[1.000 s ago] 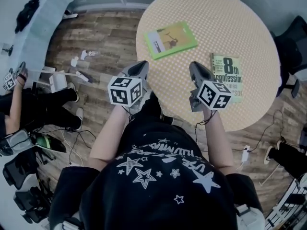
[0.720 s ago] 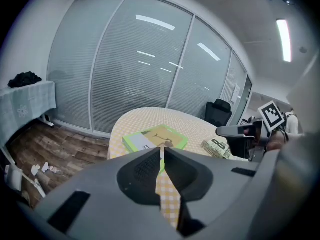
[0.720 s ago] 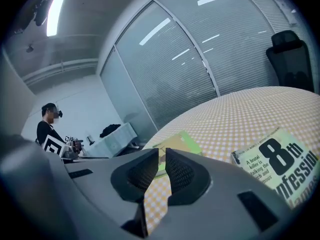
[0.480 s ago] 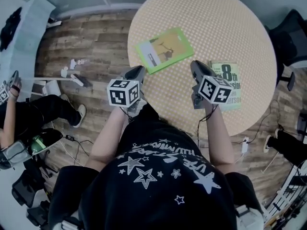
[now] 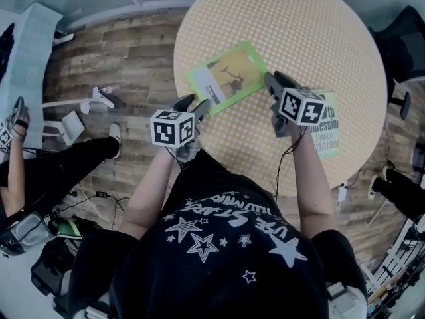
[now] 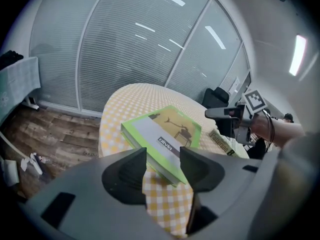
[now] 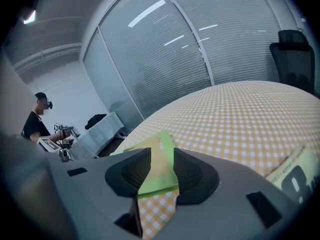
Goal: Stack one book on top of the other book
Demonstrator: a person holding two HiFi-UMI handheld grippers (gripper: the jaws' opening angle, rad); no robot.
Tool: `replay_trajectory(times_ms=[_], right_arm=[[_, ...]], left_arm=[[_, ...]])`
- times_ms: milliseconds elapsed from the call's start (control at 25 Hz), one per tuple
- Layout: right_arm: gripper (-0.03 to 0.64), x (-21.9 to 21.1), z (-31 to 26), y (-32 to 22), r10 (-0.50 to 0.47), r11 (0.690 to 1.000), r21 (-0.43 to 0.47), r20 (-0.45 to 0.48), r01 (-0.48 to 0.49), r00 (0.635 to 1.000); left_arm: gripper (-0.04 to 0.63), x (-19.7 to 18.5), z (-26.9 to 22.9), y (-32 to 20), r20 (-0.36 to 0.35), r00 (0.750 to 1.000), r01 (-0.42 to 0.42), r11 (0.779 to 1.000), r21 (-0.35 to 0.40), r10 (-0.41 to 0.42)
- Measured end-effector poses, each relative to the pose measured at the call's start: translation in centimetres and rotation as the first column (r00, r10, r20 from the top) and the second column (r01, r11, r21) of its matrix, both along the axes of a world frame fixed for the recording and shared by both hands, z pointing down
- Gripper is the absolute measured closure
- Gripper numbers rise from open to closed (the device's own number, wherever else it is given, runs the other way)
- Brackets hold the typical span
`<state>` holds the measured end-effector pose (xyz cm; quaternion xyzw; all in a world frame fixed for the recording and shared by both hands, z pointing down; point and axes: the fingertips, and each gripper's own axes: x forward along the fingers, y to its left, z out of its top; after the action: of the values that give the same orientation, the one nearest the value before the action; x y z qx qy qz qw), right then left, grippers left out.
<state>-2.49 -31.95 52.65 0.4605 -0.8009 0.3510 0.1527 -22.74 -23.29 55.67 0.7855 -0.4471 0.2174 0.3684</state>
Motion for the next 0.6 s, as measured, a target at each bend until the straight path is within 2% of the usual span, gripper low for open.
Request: replay_trajectory(times_ms=[160, 320, 600], right_arm=[[0.444, -0.7, 0.9, -2.1, -0.049, 0.998, -0.037, -0.059, 0.047, 0.997], [0.391, -1.7, 2.6, -2.5, -0.113, 0.988, -0.109, -0.071, 0.105, 0.991], [0.388, -2.5, 4.7, -3.4, -0.200, 0.968, -0.171, -0.088, 0.183, 0.976]], left_arm=[[0.364, -0.1, 1.0, -0.3, -0.011, 1.000, -0.029, 0.999, -0.039, 0.029], [0.354, -0.4, 1.5, -0.4, -0.027, 0.998, -0.054, 0.997, -0.061, 0.052], [0.351, 0.9, 2.1, -0.3, -0.078, 0.989, -0.131, 0.984, -0.117, 0.123]])
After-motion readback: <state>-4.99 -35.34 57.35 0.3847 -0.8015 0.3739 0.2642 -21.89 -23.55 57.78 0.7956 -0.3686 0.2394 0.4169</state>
